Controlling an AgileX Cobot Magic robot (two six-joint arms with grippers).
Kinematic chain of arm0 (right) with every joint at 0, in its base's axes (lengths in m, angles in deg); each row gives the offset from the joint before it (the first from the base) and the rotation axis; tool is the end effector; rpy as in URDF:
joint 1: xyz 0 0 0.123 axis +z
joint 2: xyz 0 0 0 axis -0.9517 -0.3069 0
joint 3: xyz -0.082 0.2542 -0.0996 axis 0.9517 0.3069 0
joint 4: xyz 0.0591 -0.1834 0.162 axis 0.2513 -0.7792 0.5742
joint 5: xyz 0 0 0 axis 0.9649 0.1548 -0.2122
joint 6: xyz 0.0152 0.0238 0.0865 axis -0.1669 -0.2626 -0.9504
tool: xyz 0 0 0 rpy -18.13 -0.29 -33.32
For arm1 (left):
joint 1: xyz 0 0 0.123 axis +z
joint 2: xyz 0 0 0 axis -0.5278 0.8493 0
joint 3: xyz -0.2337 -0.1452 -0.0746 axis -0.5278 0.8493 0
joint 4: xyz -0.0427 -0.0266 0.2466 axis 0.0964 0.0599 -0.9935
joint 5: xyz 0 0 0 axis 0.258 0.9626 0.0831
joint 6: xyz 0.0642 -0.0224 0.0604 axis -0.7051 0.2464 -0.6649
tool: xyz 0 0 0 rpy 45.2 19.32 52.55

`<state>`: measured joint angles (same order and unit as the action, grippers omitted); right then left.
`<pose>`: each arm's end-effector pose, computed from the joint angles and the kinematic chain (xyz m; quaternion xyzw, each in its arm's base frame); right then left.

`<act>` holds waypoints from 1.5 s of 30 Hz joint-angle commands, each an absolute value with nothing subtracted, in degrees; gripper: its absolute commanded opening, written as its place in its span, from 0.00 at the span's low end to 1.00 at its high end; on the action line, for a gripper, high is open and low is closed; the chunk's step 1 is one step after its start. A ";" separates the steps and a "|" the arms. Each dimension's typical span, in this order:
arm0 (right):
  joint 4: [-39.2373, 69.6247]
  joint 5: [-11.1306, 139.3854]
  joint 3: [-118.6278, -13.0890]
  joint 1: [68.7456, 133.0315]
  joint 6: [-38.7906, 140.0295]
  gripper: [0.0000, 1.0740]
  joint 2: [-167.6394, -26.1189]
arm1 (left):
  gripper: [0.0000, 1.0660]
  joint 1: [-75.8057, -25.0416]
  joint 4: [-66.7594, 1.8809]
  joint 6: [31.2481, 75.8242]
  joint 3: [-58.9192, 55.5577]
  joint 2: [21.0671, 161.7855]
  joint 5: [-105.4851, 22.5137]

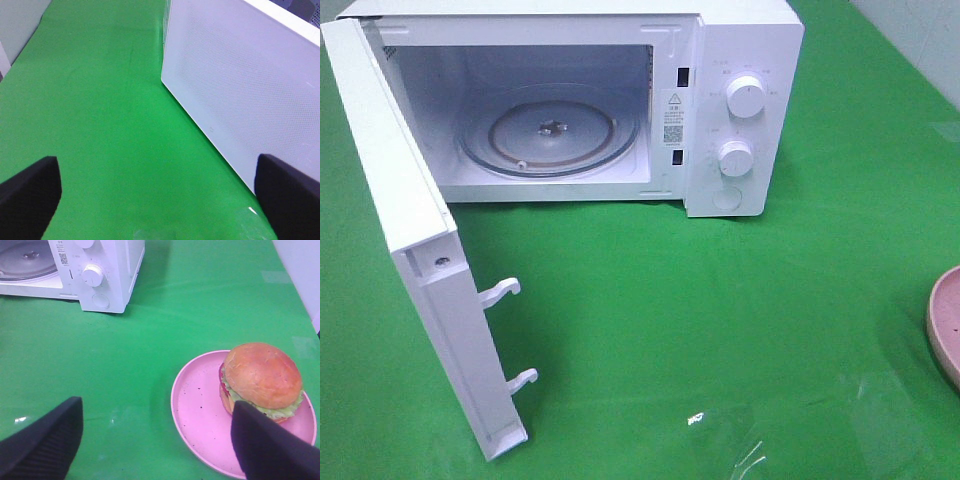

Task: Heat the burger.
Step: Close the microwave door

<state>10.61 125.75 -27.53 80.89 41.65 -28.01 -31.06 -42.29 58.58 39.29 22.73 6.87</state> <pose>-0.0044 -0.0068 0.2844 -0.0308 0.8361 0.0245 0.5472 -0.0061 -0.0066 0.2824 -0.0137 0.8424 -0.0436 0.5369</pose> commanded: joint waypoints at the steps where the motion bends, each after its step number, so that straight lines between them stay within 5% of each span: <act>1: 10.61 125.00 -27.30 80.61 42.23 0.71 -26.52 | 0.92 -31.00 -42.29 58.64 39.40 21.75 6.47; 45: 10.61 125.00 -27.30 80.72 42.23 0.71 -26.58 | 0.92 -31.00 -42.29 58.64 39.40 21.75 6.47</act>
